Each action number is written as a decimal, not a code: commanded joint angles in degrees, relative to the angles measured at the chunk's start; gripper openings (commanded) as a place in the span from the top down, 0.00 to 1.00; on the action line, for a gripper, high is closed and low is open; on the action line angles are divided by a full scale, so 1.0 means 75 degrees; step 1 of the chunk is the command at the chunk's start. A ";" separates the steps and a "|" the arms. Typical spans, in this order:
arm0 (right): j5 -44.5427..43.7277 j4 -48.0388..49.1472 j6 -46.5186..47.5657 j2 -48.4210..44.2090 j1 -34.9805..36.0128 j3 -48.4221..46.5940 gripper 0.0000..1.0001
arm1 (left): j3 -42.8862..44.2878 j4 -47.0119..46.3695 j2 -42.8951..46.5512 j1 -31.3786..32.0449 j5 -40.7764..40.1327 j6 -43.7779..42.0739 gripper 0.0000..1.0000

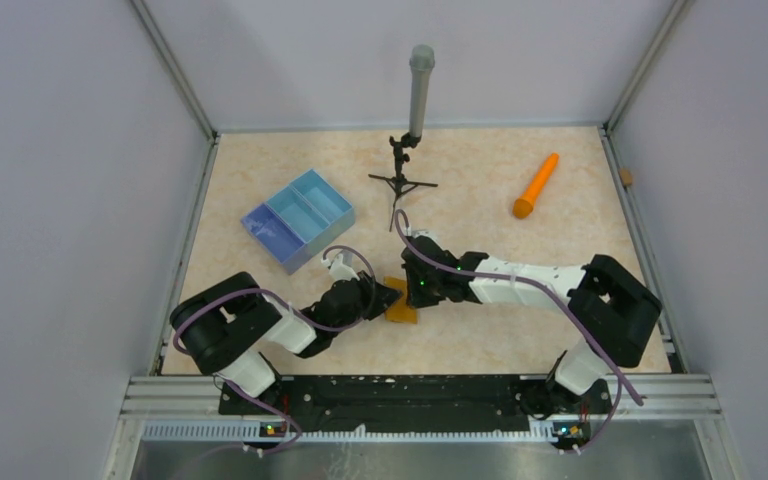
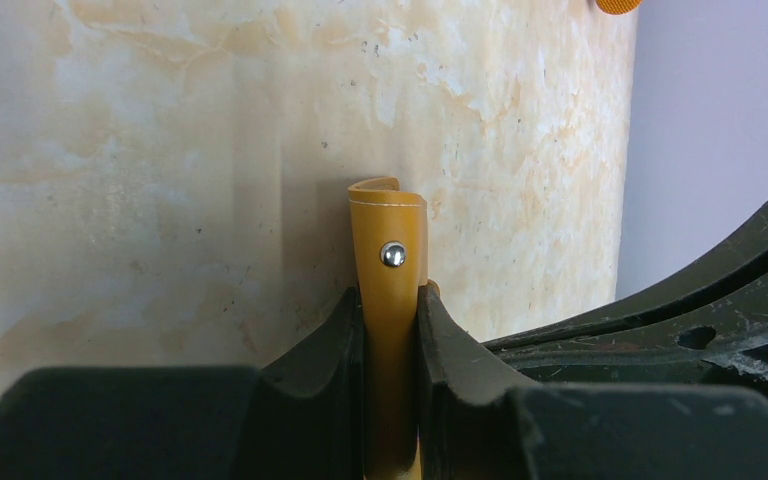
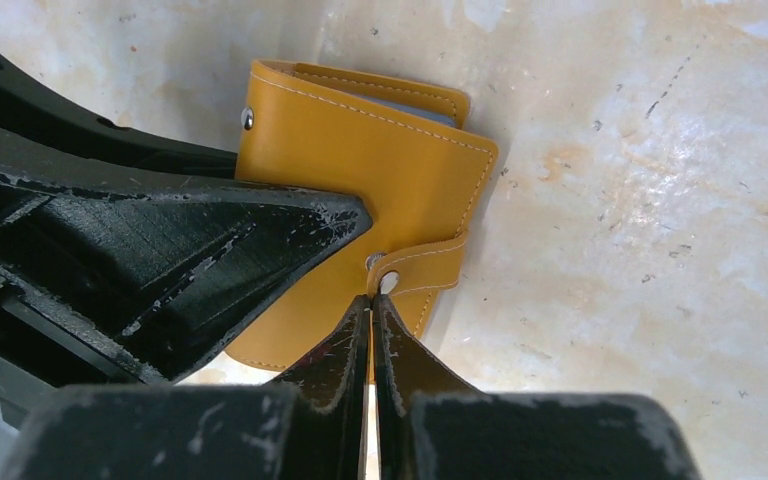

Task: Put the credit cards into the card holder
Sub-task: Close the card holder at the center of the board.

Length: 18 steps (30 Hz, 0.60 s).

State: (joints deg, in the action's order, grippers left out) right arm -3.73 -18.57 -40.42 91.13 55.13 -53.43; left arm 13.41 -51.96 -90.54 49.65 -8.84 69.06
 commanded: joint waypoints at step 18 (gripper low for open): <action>0.0802 0.0837 0.0253 0.0118 -0.0231 0.0071 1.00 | -0.0257 0.1828 -0.0455 0.0083 0.0277 -0.0606 1.00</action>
State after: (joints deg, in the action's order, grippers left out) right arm -0.71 -15.51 -38.48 91.66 53.69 -53.15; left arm 13.41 -52.07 -90.65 49.65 -8.71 68.93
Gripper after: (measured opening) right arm 0.003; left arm 0.221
